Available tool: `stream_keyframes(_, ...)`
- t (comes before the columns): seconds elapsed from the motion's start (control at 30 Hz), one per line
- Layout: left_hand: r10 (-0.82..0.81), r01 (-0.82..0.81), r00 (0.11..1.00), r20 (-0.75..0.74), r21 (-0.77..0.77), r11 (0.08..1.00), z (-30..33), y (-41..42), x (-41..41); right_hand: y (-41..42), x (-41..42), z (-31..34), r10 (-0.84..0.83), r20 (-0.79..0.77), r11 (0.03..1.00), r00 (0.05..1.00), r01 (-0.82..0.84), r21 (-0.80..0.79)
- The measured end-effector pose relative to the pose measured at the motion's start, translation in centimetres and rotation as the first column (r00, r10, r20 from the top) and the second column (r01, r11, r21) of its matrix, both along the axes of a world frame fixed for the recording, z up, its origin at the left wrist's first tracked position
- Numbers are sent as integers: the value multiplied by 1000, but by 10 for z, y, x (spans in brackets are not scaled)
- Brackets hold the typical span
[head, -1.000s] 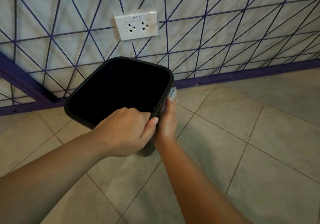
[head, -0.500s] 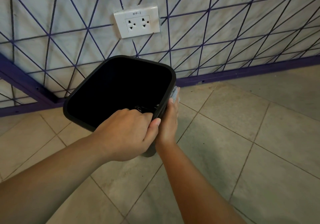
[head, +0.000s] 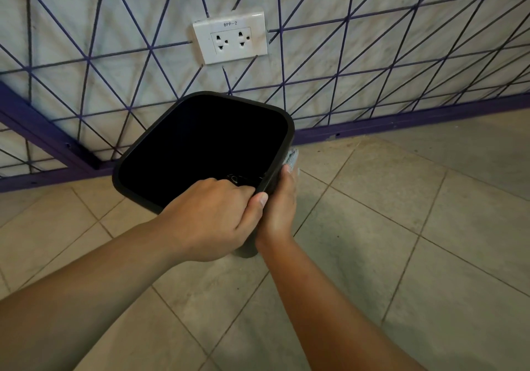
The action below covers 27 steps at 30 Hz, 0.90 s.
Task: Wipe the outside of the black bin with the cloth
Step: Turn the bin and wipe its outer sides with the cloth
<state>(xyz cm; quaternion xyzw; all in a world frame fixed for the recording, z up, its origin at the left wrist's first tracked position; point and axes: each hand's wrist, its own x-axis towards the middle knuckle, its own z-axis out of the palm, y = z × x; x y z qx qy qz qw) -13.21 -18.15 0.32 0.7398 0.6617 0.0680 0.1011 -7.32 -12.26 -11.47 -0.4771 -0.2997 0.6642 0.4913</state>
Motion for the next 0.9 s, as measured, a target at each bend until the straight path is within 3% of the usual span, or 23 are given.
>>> stream_keyframes(0.13,-1,1,1000,18,-1,1000,-1,0,0,1,0,4,-22,-10,999,1000,22,26)
stream_keyframes(0.23,-7,7,1000,7,8,1000,0,-1,2,12,-1,-6,-10,-36,998,999,8,-67)
stream_keyframes(0.4,19,-20,999,41,5,1000,-1,-1,0,-20,7,27,-28,15,995,999,27,98)
stream_keyframes(0.5,22,-22,1000,19,12,1000,0,0,1,4,-7,-20,2,-88,1000,996,-3,-17)
stream_keyframes(0.57,24,-24,1000,19,5,1000,0,0,1,12,-10,-47,16,-77,998,997,-21,-63)
stream_keyframes(0.63,27,-27,999,38,9,1000,0,0,0,-3,-3,-13,23,-7,997,1000,-24,-74)
stream_keyframes(0.7,23,-23,999,50,9,1000,-2,-1,-2,-24,4,26,26,34,998,999,-28,54)
stream_keyframes(0.8,6,-7,998,69,5,1000,-3,-1,-3,-41,4,29,-54,2,993,999,54,101)
stream_keyframes(0.9,16,-18,998,54,22,1000,-2,1,-2,-2,-9,-26,-10,-64,999,998,13,49)
